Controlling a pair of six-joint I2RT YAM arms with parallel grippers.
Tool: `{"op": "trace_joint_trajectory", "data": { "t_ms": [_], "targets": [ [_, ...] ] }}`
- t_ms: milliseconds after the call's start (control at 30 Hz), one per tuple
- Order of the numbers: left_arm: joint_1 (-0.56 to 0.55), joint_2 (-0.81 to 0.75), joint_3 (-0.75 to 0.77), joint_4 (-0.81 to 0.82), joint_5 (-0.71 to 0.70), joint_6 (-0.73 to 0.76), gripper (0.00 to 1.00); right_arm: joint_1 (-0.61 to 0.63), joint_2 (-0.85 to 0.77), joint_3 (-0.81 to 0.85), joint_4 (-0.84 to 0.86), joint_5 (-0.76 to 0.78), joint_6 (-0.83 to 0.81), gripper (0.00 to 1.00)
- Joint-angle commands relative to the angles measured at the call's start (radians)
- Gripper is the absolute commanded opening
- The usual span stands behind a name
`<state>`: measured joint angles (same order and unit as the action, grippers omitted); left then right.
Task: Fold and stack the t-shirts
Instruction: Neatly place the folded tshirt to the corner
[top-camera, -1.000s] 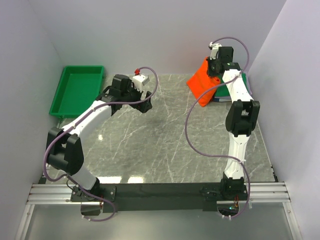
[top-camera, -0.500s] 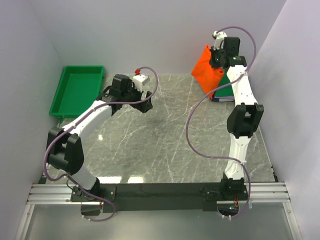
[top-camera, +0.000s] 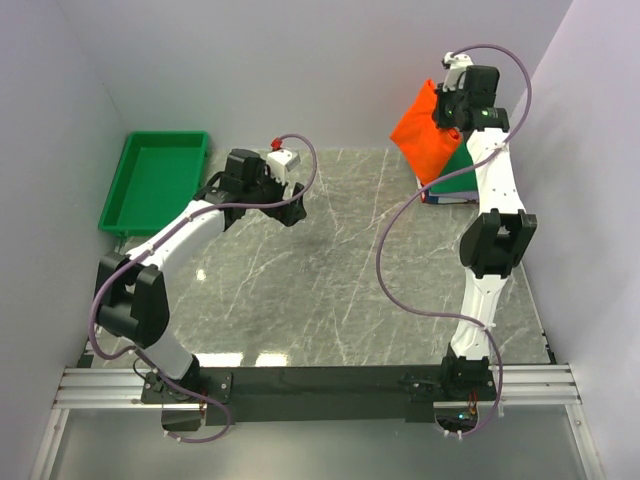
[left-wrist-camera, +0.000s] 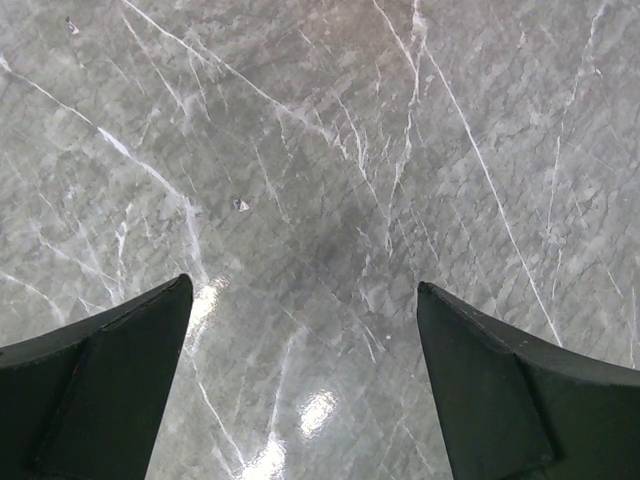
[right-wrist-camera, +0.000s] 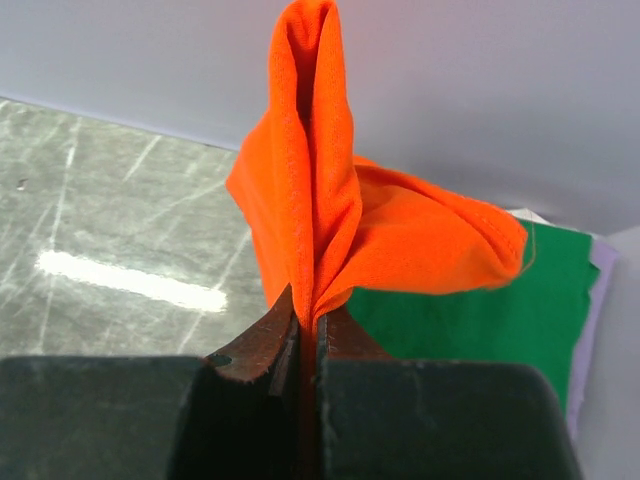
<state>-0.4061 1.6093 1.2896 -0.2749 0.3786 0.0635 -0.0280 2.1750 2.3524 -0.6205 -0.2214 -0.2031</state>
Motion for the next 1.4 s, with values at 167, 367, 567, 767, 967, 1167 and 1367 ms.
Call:
{"op": "trace_joint_trajectory", "data": {
  "t_ms": [167, 367, 567, 767, 967, 1167, 1367],
  "targets": [
    [0.003, 0.026, 0.048, 0.022, 0.034, 0.004, 0.99, -0.069, -0.057, 0.015, 0.059, -0.007, -0.041, 0.00],
    [0.003, 0.038, 0.066, -0.004, 0.036, 0.019, 0.99, -0.122, -0.003, -0.014, 0.085, -0.021, -0.084, 0.00],
    [0.003, 0.049, 0.076, -0.020, 0.040, 0.030, 0.99, -0.167, 0.035, -0.025, 0.108, -0.047, -0.131, 0.00],
    [0.003, 0.077, 0.114, -0.049, 0.042, 0.039, 0.99, -0.196, 0.066, -0.088, 0.154, -0.050, -0.208, 0.00],
    [0.003, 0.093, 0.145, -0.081, 0.048, 0.042, 0.99, -0.230, 0.120, -0.087, 0.194, -0.047, -0.259, 0.01],
    [0.003, 0.123, 0.188, -0.109, 0.052, 0.047, 0.99, -0.251, 0.160, -0.100, 0.229, -0.029, -0.318, 0.01],
    [0.003, 0.152, 0.218, -0.121, 0.062, 0.050, 0.99, -0.263, 0.189, -0.125, 0.258, 0.016, -0.340, 0.06]
  ]
}}
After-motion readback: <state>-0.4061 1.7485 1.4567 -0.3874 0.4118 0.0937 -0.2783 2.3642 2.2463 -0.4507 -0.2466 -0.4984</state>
